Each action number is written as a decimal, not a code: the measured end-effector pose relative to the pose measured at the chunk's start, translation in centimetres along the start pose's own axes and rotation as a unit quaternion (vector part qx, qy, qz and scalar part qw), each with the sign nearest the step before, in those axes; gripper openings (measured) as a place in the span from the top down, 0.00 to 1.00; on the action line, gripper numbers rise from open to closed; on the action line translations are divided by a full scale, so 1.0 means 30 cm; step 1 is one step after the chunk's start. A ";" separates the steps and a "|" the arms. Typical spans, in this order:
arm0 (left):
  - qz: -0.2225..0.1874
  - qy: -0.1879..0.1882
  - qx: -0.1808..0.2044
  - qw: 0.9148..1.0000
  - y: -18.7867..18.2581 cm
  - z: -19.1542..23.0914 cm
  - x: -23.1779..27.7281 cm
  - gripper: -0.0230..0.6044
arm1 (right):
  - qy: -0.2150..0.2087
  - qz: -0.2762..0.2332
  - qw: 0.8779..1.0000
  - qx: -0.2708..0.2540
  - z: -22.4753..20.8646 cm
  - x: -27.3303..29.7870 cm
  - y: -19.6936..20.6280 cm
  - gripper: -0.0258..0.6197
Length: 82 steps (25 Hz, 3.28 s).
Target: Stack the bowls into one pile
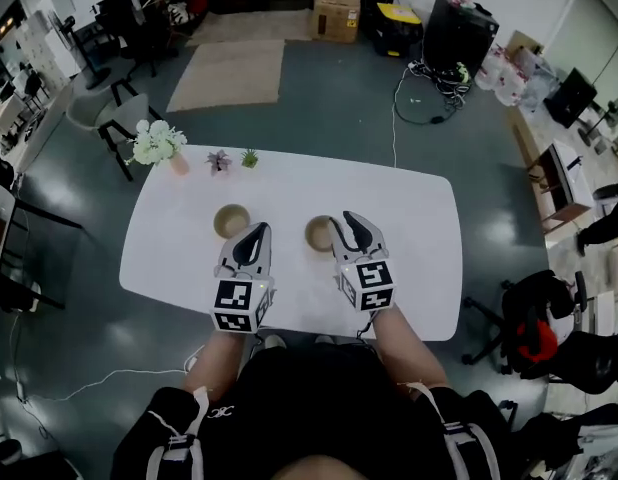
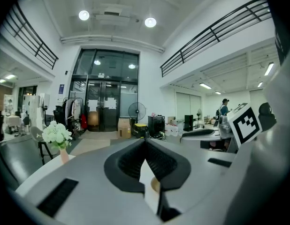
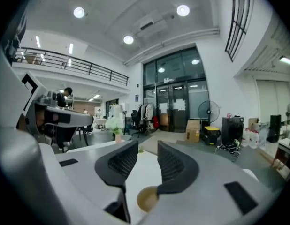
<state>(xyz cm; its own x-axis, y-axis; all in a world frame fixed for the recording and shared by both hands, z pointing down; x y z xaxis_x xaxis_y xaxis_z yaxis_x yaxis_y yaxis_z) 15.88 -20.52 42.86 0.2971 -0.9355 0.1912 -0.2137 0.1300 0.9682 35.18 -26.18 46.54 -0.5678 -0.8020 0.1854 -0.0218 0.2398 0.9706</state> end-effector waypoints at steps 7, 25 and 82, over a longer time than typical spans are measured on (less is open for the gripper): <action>0.009 -0.032 -0.006 0.999 0.051 0.065 -0.065 0.94 | -0.040 0.137 0.988 -0.064 0.072 0.151 0.193 0.68; 0.046 -0.102 -0.024 0.993 0.176 0.227 -0.255 0.94 | -0.028 0.369 0.910 -0.188 0.084 0.367 0.664 0.68; 0.081 -0.247 -0.079 0.962 0.409 0.605 -0.638 0.94 | -0.184 0.297 0.834 -0.427 0.804 0.818 0.526 0.90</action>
<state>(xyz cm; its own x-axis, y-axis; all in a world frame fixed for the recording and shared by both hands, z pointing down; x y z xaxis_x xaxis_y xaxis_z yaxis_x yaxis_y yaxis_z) -9.32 -6.98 48.15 -0.2145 -0.9356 0.2804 -0.0641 0.2999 0.9518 1.05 -28.89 62.72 -0.4875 -0.4205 0.7652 0.8579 -0.0676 0.5094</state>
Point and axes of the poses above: the fingertips, and each gripper's own axes: x forward along the fingers, z to its left, y out of its underside, the point moved 7 cm from there along -x, backward along the fingers, and after that the axes turned 9 degrees about x, right-handed, at the moved point
